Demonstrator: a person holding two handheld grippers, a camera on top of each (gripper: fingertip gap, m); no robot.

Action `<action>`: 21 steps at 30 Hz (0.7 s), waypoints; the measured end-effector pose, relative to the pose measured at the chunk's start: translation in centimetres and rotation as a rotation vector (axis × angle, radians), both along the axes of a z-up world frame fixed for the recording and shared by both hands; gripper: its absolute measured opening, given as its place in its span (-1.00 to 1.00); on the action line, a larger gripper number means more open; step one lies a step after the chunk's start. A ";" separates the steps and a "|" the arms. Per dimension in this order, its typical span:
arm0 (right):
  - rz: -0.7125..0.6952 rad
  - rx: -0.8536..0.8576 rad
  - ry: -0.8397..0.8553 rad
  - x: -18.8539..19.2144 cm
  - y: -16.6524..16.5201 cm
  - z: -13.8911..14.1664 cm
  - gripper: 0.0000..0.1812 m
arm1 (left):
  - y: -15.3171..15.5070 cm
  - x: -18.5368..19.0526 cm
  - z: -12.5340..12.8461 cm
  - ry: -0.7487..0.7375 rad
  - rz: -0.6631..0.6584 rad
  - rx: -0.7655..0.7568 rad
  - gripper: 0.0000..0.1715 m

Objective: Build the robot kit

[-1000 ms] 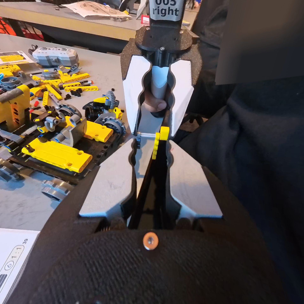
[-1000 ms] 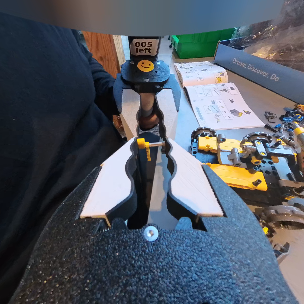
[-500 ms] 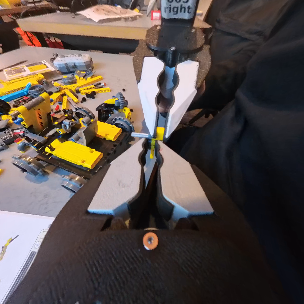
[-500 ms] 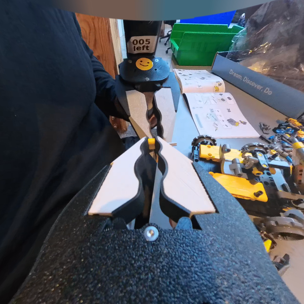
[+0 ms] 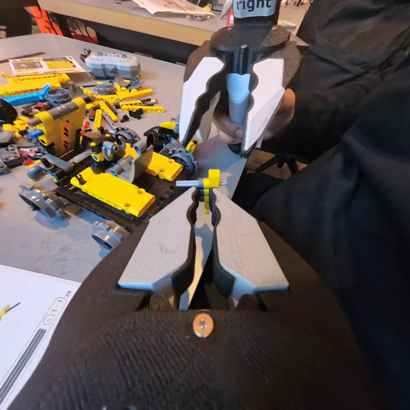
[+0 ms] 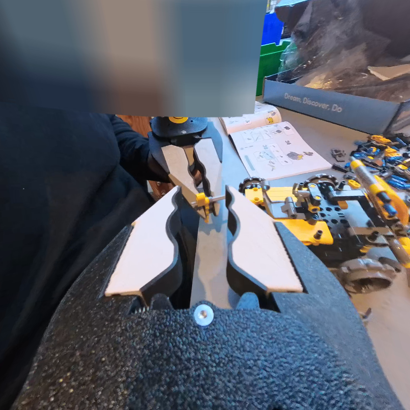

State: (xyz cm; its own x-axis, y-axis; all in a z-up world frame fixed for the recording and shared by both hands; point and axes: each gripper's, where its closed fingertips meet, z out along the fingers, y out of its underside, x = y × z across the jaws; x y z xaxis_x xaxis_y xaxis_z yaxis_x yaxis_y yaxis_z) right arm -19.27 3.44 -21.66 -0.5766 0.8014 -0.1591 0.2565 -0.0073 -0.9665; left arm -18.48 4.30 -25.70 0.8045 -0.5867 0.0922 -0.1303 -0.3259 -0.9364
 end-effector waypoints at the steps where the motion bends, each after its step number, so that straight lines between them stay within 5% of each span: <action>1: -0.009 0.007 -0.006 0.0 0.1 -0.1 -0.54 | 0.1 -0.1 0.0 0.027 0.011 0.015 -0.94; 11: -0.057 0.212 -0.032 0.1 -0.6 -2.0 -0.55 | 0.3 0.3 -0.3 0.192 0.034 0.065 -0.95; 13: -0.070 0.261 -0.045 0.3 -0.3 -2.5 -0.72 | 0.4 0.0 -0.5 0.239 0.057 0.064 -0.95; 21: -0.163 0.198 -0.129 -0.1 -0.2 -3.0 -0.79 | 0.9 -0.3 -0.1 0.310 0.145 0.078 -0.95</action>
